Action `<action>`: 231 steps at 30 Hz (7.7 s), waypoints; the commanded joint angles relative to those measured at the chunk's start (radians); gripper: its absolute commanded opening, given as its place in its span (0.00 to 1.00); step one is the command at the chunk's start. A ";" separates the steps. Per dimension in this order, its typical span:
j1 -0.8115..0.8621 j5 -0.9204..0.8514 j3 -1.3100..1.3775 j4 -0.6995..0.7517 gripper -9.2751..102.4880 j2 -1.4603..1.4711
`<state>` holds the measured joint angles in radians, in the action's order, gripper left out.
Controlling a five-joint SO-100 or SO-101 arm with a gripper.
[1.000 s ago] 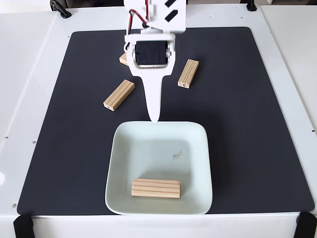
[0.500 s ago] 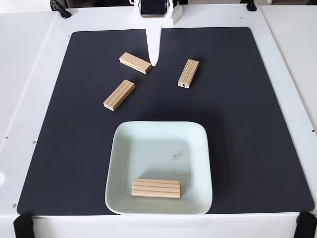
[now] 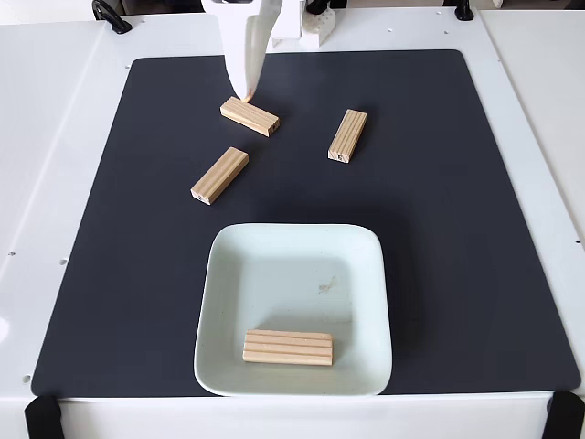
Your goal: Pick up the wooden block and place them on the plate.
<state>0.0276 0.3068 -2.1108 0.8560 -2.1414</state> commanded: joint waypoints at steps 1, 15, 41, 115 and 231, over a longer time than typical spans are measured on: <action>0.044 0.178 0.144 -0.003 0.08 0.095; 0.060 0.572 0.598 0.313 0.08 0.552; 0.137 0.422 0.356 0.413 0.08 0.181; 0.080 -1.505 0.463 0.167 0.08 0.799; -0.253 -0.456 -0.244 -0.325 0.08 -0.046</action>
<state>-0.2086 -0.0552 -2.2688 0.5216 -2.0831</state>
